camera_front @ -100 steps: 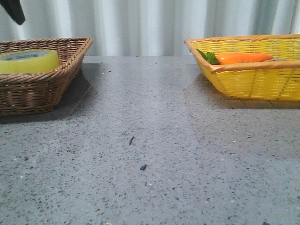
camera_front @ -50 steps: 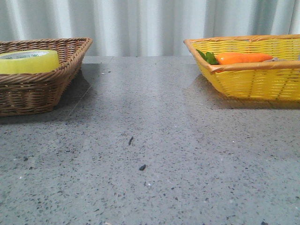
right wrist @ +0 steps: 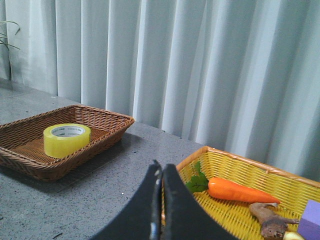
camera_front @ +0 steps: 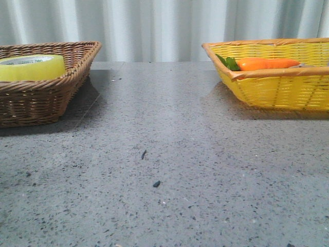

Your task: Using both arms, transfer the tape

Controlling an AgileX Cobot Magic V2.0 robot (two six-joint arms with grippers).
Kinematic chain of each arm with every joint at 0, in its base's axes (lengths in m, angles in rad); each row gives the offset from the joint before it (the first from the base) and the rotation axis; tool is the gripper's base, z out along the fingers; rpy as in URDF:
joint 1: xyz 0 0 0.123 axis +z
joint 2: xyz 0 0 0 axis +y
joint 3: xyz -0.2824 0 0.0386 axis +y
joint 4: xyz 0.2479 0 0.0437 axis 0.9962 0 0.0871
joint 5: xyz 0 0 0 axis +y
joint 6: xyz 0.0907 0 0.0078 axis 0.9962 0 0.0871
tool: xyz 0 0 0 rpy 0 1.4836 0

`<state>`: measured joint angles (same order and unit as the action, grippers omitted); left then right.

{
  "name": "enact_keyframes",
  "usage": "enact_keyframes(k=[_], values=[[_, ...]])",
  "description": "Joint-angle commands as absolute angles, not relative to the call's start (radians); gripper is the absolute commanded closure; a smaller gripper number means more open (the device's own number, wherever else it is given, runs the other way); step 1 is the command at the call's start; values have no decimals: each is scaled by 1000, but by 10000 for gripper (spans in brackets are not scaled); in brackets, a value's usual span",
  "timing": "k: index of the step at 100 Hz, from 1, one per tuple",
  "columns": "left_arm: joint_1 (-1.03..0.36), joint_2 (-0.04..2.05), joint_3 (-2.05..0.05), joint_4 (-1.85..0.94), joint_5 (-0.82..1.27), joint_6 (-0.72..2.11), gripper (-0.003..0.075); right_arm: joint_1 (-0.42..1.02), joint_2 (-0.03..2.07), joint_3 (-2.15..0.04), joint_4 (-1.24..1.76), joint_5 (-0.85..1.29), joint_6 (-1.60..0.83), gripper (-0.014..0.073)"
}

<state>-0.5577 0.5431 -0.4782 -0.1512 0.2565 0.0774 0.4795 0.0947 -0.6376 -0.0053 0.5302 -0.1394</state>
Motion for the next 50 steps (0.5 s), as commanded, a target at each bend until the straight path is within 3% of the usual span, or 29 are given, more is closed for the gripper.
enact_keyframes(k=[1, 50], values=[[-564, 541, -484, -153, 171, 78, 335, 476, 108, -657, -17, 451, -141, 655], [-564, 538, -430, -151, 142, 81, 335, 476, 108, -657, -17, 451, -141, 655]])
